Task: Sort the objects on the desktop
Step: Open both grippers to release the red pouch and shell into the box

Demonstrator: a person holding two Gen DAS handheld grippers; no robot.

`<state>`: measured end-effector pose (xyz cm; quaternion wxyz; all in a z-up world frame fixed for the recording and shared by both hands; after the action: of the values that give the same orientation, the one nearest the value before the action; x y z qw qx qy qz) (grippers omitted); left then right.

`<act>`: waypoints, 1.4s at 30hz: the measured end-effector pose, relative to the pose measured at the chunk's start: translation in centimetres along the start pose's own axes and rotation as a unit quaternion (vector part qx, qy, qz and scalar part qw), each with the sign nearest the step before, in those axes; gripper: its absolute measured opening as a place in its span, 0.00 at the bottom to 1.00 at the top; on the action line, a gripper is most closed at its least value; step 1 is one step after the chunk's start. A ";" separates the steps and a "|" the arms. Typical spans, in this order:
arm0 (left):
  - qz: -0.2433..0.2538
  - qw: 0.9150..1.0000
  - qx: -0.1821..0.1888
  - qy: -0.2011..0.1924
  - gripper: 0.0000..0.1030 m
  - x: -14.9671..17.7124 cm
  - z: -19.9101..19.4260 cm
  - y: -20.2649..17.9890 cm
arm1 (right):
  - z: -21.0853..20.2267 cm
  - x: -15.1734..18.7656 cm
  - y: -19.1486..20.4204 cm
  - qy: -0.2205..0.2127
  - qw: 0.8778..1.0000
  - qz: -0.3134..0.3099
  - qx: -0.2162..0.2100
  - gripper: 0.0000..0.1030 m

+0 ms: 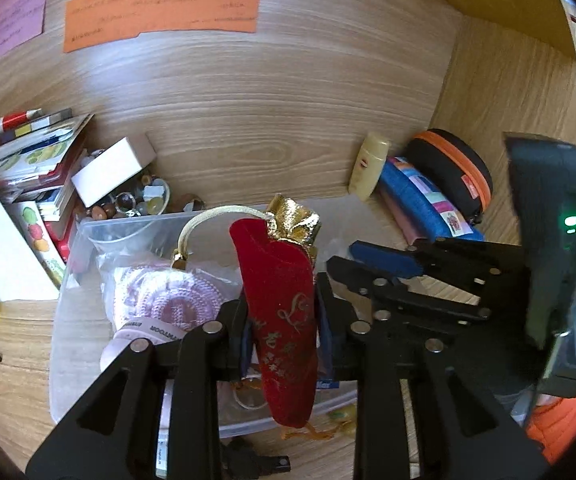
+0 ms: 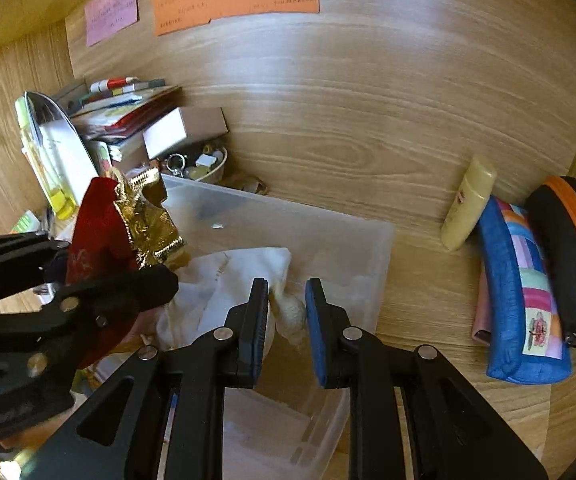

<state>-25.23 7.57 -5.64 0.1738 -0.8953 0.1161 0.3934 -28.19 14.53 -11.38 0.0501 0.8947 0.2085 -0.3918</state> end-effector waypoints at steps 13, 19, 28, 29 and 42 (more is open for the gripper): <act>-0.012 1.000 -0.011 -0.022 0.54 -0.3 -1.9 0.6 | -1.1 -0.6 -1.0 -0.016 1.000 0.021 -0.008 0.40; -0.003 0.998 -0.030 -0.052 0.66 -0.9 -4.5 0.0 | -3.8 -1.1 -1.2 -0.040 0.999 0.026 0.003 0.57; -0.004 0.994 -0.065 -0.090 0.89 -0.2 -8.7 0.2 | -8.3 -0.4 -0.6 -0.070 0.997 0.025 0.030 0.82; -0.008 0.993 -0.070 -0.097 0.90 -0.1 -9.4 0.5 | -8.8 -0.2 -0.4 -0.074 0.997 0.023 0.031 0.84; -0.042 0.987 -0.117 -0.104 0.95 3.5 -14.2 5.2 | -10.3 3.2 1.3 -0.051 0.998 0.016 0.022 0.88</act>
<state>-15.28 -3.16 -0.38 0.0956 -0.8678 0.0127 0.4875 -18.74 16.96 -6.72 0.0468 0.8779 0.1823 -0.4403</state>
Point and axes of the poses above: each gripper's, at about its wrist camera, not at the fingertips, and z roughly the way its jaws point, y to its left, x to its underside, the point moved 6 cm from there along z, roughly the way its jaws point, and after that the axes turned 7 degrees about x, right-handed, at the moved point
